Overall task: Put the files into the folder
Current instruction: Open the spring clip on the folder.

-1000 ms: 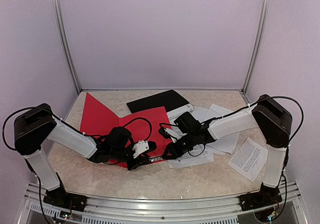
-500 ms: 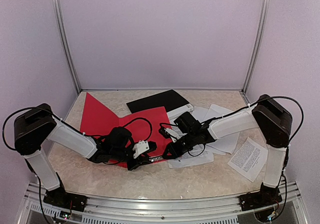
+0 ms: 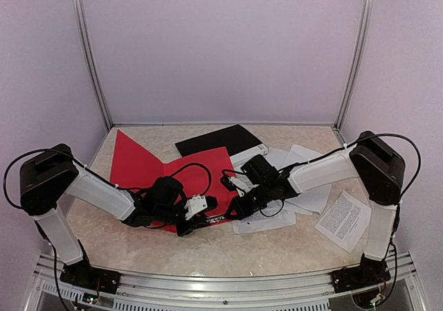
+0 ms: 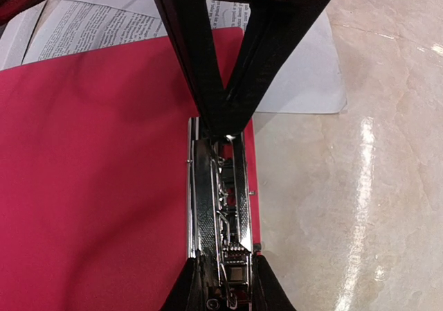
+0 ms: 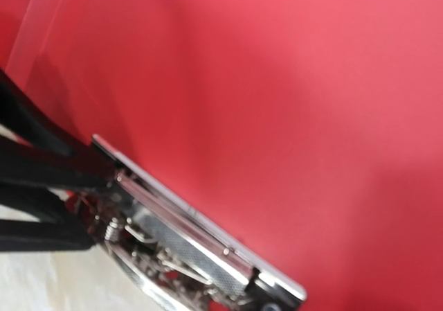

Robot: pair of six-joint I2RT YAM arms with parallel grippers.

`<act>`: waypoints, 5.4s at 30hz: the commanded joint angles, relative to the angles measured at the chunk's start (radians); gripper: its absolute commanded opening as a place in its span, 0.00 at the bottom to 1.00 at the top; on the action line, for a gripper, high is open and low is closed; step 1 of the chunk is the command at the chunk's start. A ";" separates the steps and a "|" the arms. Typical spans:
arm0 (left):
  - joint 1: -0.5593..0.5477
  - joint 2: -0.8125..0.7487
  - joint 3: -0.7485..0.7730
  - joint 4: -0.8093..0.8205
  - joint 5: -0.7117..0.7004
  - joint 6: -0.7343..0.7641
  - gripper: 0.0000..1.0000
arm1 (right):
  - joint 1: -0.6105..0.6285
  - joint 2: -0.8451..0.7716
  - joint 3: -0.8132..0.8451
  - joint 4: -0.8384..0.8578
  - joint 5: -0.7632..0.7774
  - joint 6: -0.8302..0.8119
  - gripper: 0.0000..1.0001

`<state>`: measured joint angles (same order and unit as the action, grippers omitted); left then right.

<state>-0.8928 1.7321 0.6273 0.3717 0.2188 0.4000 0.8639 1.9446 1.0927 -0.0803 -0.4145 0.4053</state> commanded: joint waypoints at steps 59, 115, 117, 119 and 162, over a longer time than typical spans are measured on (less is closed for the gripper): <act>-0.035 -0.046 -0.002 -0.063 0.039 -0.025 0.39 | 0.016 -0.109 -0.042 0.120 0.087 -0.045 0.01; -0.035 0.090 0.253 -0.072 0.026 -0.079 0.15 | -0.112 -0.332 -0.290 0.156 0.253 0.033 0.40; -0.035 0.044 0.213 -0.072 0.032 -0.094 0.13 | -0.112 -0.325 -0.279 0.144 0.261 0.022 0.39; -0.035 -0.004 0.164 -0.064 0.030 -0.120 0.13 | -0.112 -0.305 -0.262 0.138 0.259 0.005 0.39; -0.035 -0.249 -0.008 -0.152 -0.282 -0.286 0.51 | 0.065 -0.075 -0.001 0.029 0.203 -0.074 0.25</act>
<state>-0.9226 1.4857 0.5888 0.2169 -0.0128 0.1303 0.9047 1.9163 1.0966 -0.0177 -0.2459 0.3309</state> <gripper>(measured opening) 0.500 0.248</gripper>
